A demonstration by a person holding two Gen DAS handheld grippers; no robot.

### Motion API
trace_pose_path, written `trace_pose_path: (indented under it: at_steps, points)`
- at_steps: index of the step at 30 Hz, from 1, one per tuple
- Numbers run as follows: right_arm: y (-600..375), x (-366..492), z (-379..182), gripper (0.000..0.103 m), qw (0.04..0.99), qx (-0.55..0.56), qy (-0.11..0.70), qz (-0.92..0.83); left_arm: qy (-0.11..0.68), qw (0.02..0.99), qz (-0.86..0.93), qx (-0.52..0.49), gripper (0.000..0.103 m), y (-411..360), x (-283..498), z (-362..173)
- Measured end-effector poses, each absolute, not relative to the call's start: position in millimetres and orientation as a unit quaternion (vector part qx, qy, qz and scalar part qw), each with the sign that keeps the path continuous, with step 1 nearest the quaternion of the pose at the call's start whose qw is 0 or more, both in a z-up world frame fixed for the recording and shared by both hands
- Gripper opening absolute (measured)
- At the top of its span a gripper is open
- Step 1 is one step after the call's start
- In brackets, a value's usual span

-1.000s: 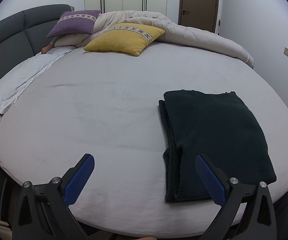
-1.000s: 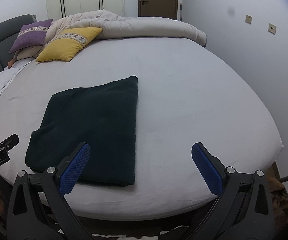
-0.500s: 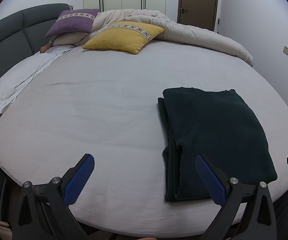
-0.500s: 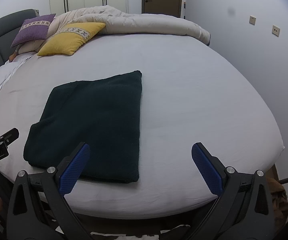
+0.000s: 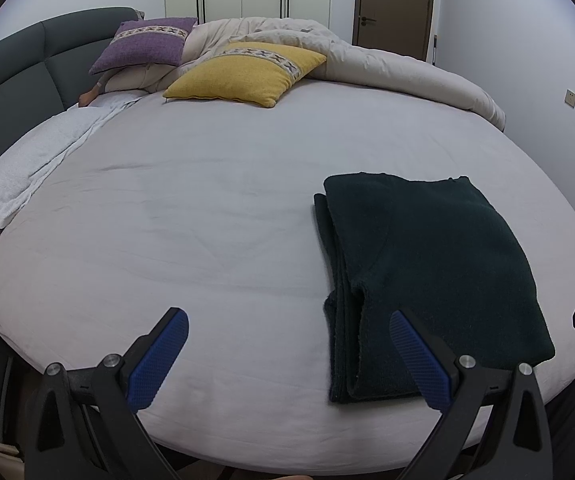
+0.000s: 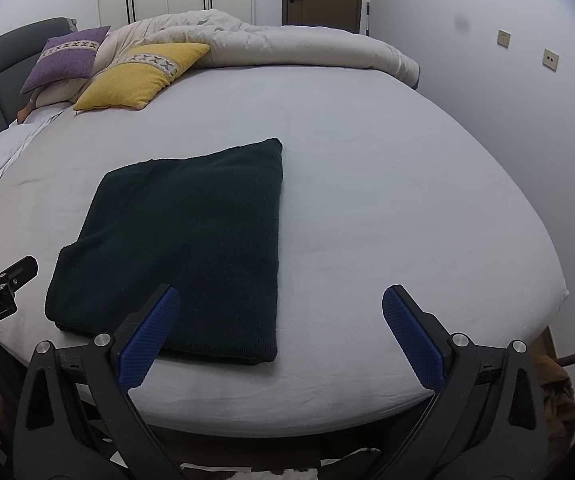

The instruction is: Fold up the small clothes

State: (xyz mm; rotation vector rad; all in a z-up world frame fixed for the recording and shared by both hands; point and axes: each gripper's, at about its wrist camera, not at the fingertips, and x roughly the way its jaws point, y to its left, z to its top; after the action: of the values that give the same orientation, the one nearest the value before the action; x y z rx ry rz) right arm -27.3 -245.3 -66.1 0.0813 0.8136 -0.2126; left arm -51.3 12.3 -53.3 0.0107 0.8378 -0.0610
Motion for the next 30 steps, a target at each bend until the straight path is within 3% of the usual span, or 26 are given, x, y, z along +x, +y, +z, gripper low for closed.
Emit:
trace_pose_path:
  at_steps: [30]
  points:
    - [-240.1, -26.1, -68.0, 0.103, 0.912, 0.041, 0.395, -0.104, 0.407, 0.913, -0.032, 0.005, 0.103, 11.8, -50.7, -52.2]
